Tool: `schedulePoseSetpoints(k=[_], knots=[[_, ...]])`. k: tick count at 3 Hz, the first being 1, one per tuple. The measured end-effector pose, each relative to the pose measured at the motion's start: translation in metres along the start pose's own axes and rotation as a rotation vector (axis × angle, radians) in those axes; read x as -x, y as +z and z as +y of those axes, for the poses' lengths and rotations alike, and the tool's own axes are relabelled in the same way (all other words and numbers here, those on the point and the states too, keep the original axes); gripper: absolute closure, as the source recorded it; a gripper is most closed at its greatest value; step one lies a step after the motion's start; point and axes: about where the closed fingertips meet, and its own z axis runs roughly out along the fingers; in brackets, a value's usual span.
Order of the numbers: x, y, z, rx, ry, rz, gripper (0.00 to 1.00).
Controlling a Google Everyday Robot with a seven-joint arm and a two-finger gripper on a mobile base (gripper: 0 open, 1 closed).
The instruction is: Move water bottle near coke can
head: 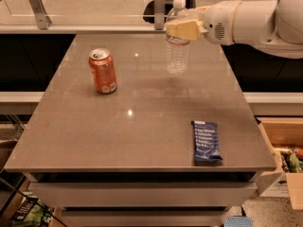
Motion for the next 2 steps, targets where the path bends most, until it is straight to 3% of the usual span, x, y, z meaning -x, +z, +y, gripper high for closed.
schedulePoseSetpoints(k=[2], knots=[[-0.004, 0.025, 0.041, 0.033, -0.016, 0.007, 1.00]])
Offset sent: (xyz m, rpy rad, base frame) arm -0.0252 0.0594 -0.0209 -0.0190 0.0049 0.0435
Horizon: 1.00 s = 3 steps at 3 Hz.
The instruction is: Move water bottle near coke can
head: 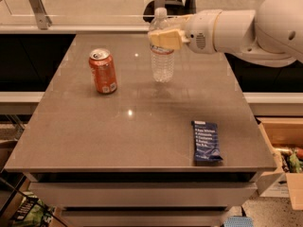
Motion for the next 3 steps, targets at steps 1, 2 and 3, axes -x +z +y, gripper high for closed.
schedulePoseSetpoints(k=[1, 2, 3], knots=[[0.001, 0.011, 0.013, 0.018, -0.002, 0.003, 1.00], [0.002, 0.022, 0.024, 0.045, 0.000, -0.012, 1.00], [0.001, 0.028, 0.032, 0.065, 0.008, -0.034, 1.00]])
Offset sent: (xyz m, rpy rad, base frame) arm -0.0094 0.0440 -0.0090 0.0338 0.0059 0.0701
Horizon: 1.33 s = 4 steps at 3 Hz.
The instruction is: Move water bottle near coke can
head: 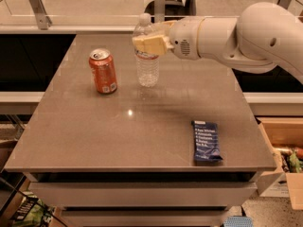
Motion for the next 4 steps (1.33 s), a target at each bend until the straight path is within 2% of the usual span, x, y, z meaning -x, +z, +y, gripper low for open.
schedulePoseSetpoints(k=[3, 4], knots=[[-0.026, 0.018, 0.012, 0.064, 0.090, -0.096, 1.00], [-0.036, 0.023, 0.015, 0.076, 0.112, -0.096, 1.00]])
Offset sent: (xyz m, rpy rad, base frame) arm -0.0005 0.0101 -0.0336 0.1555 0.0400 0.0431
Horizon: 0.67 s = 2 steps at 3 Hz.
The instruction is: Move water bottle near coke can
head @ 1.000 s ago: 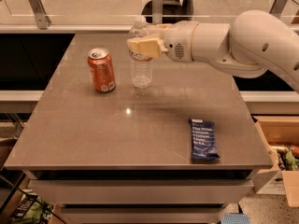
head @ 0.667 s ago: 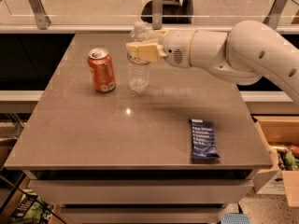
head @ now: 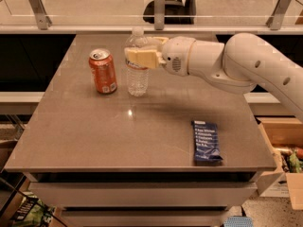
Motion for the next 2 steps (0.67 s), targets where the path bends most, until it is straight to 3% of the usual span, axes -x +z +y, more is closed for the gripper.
schedulePoseSetpoints(k=[1, 2], knots=[[0.0029, -0.0003, 0.0003, 0.000, 0.000, 0.000, 0.85], [0.0040, -0.0003, 0.0004, 0.000, 0.000, 0.000, 0.61]])
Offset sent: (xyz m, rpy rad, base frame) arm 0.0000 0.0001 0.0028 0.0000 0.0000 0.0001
